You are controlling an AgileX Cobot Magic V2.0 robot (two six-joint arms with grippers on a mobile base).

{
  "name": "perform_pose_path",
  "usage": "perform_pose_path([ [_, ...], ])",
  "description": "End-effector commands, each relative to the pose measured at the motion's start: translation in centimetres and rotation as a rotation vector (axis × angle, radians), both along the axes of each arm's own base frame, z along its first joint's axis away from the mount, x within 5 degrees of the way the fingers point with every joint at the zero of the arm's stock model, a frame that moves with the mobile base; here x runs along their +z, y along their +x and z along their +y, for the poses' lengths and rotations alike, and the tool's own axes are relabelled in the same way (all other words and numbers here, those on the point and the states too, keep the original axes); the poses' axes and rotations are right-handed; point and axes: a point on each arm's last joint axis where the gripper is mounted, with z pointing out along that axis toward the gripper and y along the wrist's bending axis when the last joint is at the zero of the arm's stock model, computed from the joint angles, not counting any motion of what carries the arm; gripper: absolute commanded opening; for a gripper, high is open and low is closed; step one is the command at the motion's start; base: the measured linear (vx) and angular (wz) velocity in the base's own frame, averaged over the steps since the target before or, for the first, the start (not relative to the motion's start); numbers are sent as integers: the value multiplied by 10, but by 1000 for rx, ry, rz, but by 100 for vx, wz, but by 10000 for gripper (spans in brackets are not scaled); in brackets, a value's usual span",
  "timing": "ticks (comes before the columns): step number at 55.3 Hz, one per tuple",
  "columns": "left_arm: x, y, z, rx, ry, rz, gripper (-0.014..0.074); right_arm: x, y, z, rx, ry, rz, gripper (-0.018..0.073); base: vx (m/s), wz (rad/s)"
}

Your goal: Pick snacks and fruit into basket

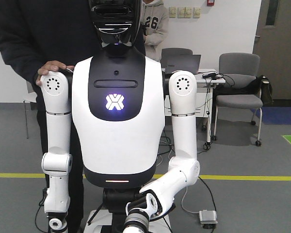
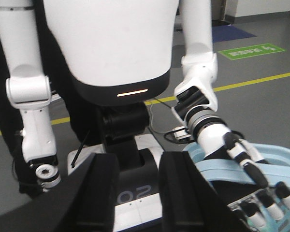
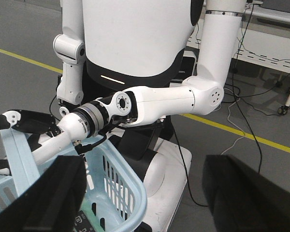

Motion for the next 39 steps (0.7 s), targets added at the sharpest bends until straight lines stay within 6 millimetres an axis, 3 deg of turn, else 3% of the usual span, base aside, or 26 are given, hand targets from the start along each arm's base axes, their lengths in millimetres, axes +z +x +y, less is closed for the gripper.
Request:
perform_pose_path([
  [1, 14, 4, 12, 100, -23, -70, 330, 15, 3, -3, -35, 12, -88, 547, 0, 0],
  [12, 9, 6, 34, 230, -11, -5, 330, 15, 3, -3, -35, 12, -88, 547, 0, 0],
  [23, 0, 4, 33, 181, 91, 73, 330, 15, 3, -3, -35, 12, -88, 547, 0, 0],
  [39, 0, 4, 34, 225, -19, 94, 328, 15, 3, -3, -35, 12, -88, 547, 0, 0],
])
